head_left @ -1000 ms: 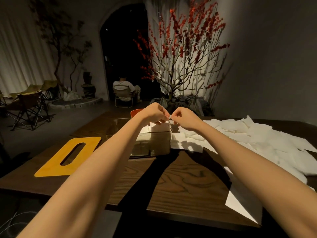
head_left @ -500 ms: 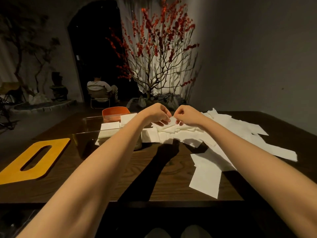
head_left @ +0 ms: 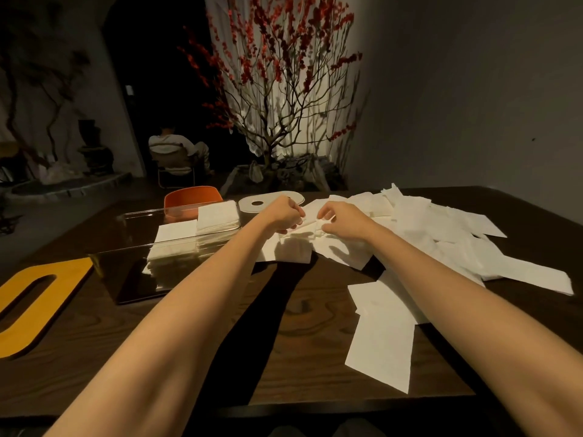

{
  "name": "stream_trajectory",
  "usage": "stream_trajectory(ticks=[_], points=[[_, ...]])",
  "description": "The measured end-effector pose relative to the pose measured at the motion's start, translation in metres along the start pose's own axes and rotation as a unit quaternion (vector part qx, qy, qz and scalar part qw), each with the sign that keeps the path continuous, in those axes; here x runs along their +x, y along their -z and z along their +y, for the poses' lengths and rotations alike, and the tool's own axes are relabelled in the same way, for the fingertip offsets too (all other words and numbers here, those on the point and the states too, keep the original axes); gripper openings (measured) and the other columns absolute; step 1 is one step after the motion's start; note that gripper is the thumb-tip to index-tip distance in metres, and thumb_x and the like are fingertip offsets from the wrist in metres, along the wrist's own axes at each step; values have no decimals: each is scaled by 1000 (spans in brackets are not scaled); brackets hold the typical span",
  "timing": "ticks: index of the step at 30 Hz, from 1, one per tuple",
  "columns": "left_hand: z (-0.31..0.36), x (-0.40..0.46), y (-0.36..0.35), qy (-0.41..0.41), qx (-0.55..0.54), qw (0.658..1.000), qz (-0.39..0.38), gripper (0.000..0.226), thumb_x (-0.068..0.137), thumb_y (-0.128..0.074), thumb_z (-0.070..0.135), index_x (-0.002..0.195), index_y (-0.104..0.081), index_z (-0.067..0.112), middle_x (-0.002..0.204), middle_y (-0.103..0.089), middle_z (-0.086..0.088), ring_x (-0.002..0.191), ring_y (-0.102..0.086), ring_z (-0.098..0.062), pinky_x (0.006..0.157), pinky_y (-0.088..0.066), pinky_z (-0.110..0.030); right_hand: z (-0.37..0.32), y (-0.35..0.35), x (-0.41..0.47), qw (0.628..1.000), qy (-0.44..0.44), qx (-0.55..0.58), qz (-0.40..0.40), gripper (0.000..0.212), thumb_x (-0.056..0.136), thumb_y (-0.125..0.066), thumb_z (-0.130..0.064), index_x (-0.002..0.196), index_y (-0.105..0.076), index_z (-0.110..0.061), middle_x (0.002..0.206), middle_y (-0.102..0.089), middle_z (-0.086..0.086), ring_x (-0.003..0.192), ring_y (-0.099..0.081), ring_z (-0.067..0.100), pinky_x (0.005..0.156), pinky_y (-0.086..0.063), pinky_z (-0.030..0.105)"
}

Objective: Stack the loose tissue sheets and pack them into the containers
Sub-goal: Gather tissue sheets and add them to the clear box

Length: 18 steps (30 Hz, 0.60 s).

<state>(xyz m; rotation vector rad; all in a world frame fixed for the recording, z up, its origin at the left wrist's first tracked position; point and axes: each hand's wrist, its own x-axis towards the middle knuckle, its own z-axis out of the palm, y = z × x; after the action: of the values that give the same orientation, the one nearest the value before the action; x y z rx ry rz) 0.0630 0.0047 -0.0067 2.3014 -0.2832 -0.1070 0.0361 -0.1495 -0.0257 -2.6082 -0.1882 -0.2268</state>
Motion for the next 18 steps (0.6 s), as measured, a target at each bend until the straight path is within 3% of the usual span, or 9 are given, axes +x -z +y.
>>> stream_trajectory(ticks=[5, 8, 12, 18], points=[[-5, 27, -12, -12, -11, 1000, 10, 22, 93, -48, -4, 108, -64, -1, 104, -59, -15, 80, -53, -17, 63, -42, -22, 26, -19, 25, 987, -11, -153, 42, 56, 89, -62, -11, 140, -40, -20, 145, -41, 7, 132, -36, 27, 107, -34, 41], [-7, 40, -23, -30, -29, 998, 40, 22, 93, -47, -2, 106, -65, 1, 116, -62, -16, 105, -58, -25, 85, -48, -31, 42, -26, 34, 967, -7, -246, 64, 66, 89, -62, -18, 146, -30, -24, 152, -31, 5, 139, -28, 26, 114, -22, 43], [-10, 57, -38, -36, -57, 995, 72, 22, 94, -47, 2, 104, -66, 4, 114, -63, -12, 108, -57, -24, 90, -48, -33, 58, -29, 47, 961, -5, -267, 69, 66, 91, -60, -30, 148, -27, -26, 155, -29, 2, 141, -28, 24, 116, -20, 44], [-16, 72, -52, -26, -96, 987, 123, 21, 96, -46, 5, 98, -67, 9, 108, -62, -6, 102, -56, -19, 80, -46, -28, 70, -33, 60, 943, 23, -322, 84, 57, 96, -55, -32, 147, -31, -33, 155, -32, 1, 141, -31, 23, 115, -23, 44]])
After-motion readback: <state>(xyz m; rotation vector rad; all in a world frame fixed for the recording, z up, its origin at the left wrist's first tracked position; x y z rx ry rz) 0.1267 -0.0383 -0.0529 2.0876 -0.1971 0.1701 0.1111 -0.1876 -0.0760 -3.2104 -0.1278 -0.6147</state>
